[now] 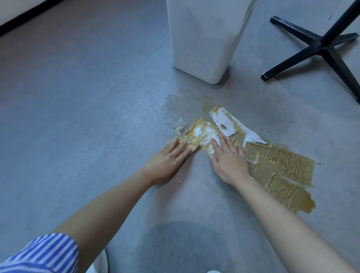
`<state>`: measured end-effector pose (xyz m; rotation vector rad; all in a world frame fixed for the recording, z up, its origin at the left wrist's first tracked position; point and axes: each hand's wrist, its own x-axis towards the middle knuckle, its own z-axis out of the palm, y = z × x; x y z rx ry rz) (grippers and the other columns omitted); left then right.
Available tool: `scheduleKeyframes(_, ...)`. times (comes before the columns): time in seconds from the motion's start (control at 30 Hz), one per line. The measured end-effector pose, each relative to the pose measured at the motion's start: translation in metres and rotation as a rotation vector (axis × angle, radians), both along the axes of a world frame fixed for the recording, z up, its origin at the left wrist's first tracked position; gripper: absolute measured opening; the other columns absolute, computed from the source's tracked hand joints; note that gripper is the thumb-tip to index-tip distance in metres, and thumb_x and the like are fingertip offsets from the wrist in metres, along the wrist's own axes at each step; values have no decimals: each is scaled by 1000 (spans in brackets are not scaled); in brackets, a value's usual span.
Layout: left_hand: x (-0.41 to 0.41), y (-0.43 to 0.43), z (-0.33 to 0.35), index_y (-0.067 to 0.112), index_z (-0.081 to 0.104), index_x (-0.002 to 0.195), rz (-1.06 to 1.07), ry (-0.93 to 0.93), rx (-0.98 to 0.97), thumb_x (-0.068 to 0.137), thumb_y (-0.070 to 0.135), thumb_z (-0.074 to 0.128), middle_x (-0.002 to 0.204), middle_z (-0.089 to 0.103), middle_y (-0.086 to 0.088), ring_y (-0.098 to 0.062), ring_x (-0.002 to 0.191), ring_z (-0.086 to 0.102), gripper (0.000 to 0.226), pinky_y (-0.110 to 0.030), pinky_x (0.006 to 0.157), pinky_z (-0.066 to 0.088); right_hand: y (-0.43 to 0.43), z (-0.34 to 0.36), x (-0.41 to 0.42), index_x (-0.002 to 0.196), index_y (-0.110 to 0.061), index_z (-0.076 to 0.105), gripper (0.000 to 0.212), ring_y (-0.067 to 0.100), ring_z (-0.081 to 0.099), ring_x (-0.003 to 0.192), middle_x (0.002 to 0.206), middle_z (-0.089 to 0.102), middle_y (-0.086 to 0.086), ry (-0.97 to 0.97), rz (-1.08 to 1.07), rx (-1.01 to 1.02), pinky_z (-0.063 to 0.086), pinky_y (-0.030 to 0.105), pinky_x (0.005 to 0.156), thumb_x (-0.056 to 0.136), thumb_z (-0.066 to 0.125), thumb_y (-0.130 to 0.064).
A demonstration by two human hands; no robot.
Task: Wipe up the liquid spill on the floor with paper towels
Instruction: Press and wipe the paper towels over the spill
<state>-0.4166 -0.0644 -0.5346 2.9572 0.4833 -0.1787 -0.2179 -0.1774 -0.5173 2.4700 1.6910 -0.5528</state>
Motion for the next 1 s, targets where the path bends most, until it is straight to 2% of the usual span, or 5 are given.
scheduleKeyframes(0.17, 17, 38, 32, 17, 27, 150, 399, -80, -207, 90, 4, 47, 152, 35, -10, -39, 119, 53, 64, -42, 93, 45, 1, 2, 1, 152, -24, 15, 54, 19, 4, 147, 160, 5, 2, -11, -12, 7, 10, 46, 117, 101, 25, -39)
scheduleKeyframes(0.53, 56, 129, 66, 12, 54, 127, 893, -278, -450, 88, 6, 39, 114, 65, -18, -36, 101, 61, 42, -41, 83, 51, 25, 7, -1, 109, -14, 60, 33, 25, 50, 107, 116, 56, 3, -94, -77, 161, 37, 39, 86, 96, 34, -30)
scheduleKeyframes(0.7, 70, 143, 84, 13, 44, 136, 814, -385, -230, 90, 2, 33, 117, 59, -17, -37, 102, 53, 48, -36, 75, 38, 33, 5, -1, 86, -6, 66, 34, 31, 57, 87, 93, 63, 9, -104, -135, 260, 40, 38, 73, 92, 38, -24)
scheduleKeyframes(0.87, 65, 116, 54, 19, 18, 152, 551, -73, -411, 100, 24, 39, 149, 36, -16, -33, 130, 41, 56, -36, 102, 32, 37, 1, 1, 72, -6, 66, 33, 32, 58, 74, 80, 62, 9, -116, -141, 286, 43, 37, 65, 85, 41, -23)
scheduleKeyframes(1.0, 47, 97, 21, 23, 7, 154, 454, 31, -319, 101, 41, 32, 162, 6, 1, -20, 148, 4, 62, -43, 119, 6, 39, -1, 3, 67, -8, 65, 44, 29, 57, 70, 79, 64, 7, -151, -165, 332, 41, 35, 63, 83, 29, -26)
